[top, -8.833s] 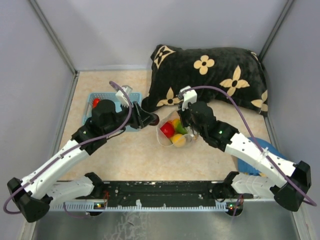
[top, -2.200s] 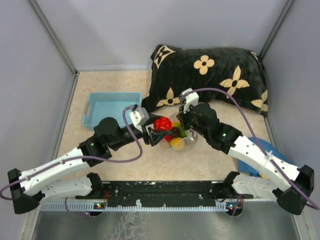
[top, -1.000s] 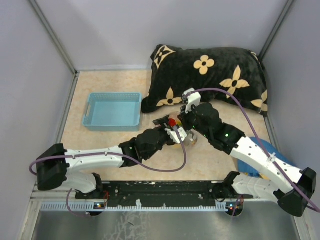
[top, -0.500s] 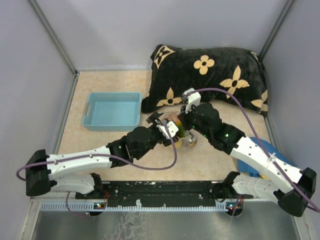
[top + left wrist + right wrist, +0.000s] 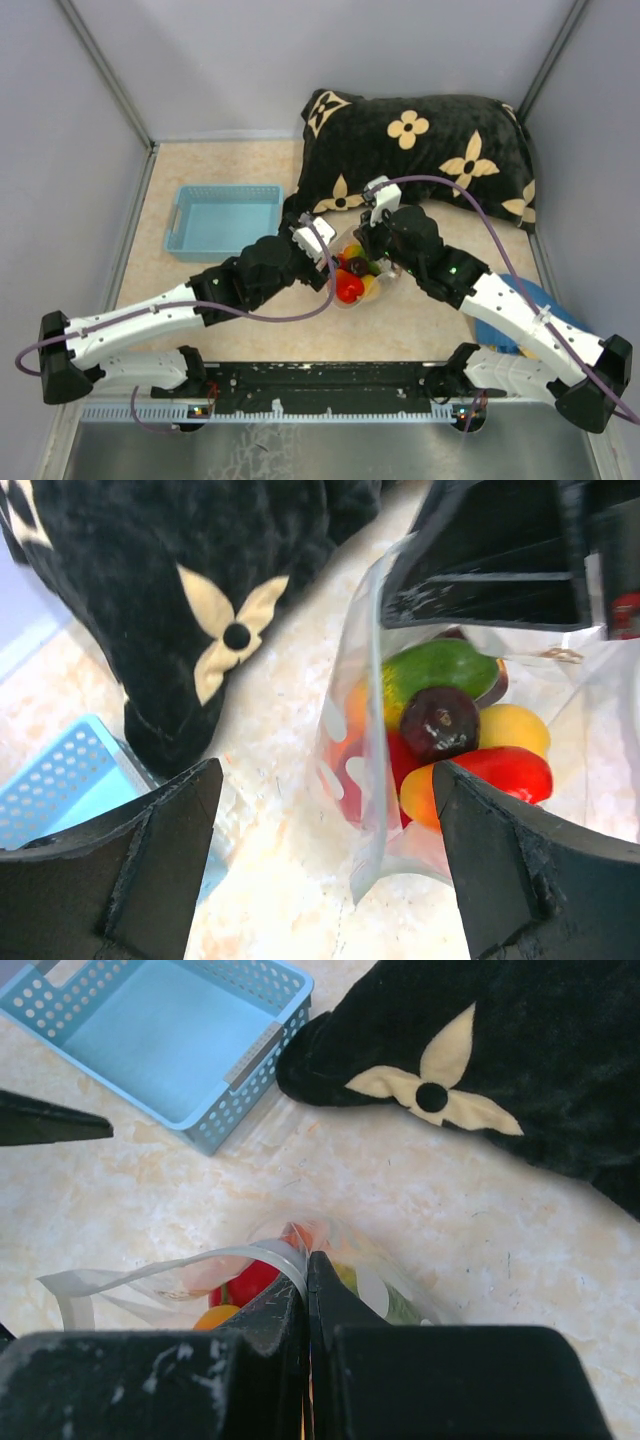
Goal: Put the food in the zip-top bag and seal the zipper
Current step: Zip the zipper food storage bag at the center of the board.
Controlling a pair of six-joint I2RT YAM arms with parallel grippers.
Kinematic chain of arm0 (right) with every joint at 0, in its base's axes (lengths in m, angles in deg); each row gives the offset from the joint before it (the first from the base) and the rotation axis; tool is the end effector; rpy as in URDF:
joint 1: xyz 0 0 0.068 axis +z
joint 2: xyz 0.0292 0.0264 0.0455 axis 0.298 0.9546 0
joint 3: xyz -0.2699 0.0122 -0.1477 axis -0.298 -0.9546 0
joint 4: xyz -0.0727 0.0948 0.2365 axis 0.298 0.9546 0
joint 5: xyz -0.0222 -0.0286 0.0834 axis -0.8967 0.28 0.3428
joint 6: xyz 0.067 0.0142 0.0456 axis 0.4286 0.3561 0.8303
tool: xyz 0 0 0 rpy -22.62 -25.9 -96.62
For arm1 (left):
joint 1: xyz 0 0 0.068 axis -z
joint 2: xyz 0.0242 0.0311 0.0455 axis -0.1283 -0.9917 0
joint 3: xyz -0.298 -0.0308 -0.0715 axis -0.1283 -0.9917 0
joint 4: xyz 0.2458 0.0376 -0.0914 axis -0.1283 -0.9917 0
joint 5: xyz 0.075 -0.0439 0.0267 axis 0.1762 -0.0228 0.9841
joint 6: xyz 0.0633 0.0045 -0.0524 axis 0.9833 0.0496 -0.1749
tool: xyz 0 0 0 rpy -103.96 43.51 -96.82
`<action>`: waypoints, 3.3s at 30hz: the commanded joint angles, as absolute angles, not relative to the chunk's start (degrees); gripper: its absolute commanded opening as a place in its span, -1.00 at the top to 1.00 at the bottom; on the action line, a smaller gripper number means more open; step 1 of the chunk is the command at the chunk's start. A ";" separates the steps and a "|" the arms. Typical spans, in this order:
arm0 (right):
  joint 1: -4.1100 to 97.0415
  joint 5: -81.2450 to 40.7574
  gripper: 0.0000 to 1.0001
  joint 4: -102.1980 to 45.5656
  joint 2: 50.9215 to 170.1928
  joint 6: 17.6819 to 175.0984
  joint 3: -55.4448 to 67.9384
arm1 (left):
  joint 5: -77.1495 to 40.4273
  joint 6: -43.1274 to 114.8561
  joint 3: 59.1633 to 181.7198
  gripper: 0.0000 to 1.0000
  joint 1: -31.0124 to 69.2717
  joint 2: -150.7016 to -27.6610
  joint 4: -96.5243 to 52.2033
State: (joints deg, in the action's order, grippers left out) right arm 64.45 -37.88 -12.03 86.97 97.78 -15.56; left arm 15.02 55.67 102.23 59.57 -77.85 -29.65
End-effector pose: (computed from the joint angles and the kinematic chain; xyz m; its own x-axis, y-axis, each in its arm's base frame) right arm 0.1766 0.1719 0.3599 -0.3236 -0.1419 -0.9355 -0.5705 0.8180 0.0733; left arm 0.1369 -0.2437 0.3618 -0.0074 0.3480 -0.9375 0.6809 0.6884 0.2502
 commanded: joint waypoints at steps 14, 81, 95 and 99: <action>64.71 -38.08 1.00 -17.23 86.79 98.39 -13.31 | 0.80 45.29 109.36 -0.07 48.11 -84.35 -42.44; 64.73 -19.02 1.00 -44.57 62.26 82.56 -47.21 | -2.42 38.46 124.17 1.00 33.53 -85.24 -70.92; 64.71 -24.90 1.00 -18.54 64.43 82.19 -30.35 | 3.41 39.09 123.81 1.00 31.92 -86.19 -73.66; 64.73 -25.67 1.00 -10.47 68.33 79.73 -24.06 | 4.14 39.12 123.16 1.00 31.86 -86.11 -73.60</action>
State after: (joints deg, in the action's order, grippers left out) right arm 64.45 -23.17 -18.47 66.10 82.61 -31.45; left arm 1.52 38.28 123.76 32.60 -86.20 -72.56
